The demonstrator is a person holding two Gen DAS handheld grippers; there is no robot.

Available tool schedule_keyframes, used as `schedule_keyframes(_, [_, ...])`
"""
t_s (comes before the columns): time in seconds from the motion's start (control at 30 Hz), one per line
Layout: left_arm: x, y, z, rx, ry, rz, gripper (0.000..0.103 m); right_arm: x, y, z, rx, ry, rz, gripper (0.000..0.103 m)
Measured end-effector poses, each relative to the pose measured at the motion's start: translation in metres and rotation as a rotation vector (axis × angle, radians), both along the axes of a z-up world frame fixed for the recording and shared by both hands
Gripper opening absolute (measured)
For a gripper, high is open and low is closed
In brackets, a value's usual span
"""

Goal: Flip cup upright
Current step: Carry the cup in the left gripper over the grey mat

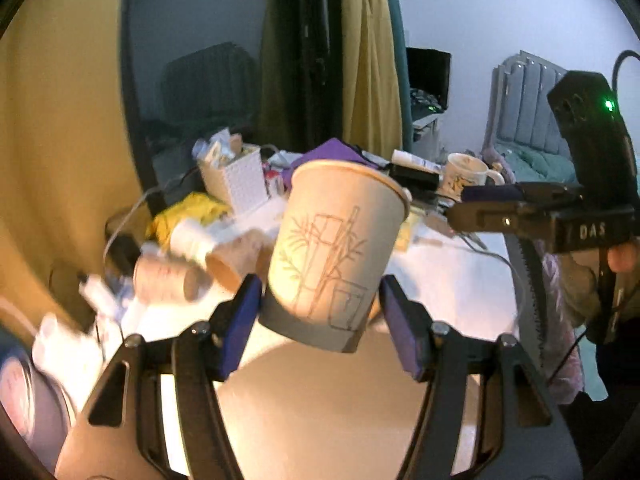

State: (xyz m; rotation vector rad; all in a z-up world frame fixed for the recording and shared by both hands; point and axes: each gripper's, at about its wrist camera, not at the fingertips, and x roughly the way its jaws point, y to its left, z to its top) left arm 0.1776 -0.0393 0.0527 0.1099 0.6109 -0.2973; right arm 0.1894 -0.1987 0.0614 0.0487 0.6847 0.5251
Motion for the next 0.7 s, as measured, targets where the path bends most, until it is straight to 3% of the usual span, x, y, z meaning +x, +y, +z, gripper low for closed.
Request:
schedule_keyframes(0.37, [-0.083,0.023,-0.042,-0.140,-0.016,0.059,0.062,-0.065,0.025,-0.019,0.005,0.009,0.058,0.079])
schedule_keyframes(0.6, [-0.113,0.034,-0.059,-0.215,-0.098,0.084,0.062,-0.091,0.040,-0.023,0.058,0.053,0.143,0.079])
schedule_keyframes(0.7, [-0.121,0.044,-0.069,-0.227,-0.127,0.156,0.062,-0.095,0.054,-0.026,0.066,0.062,0.178,0.079])
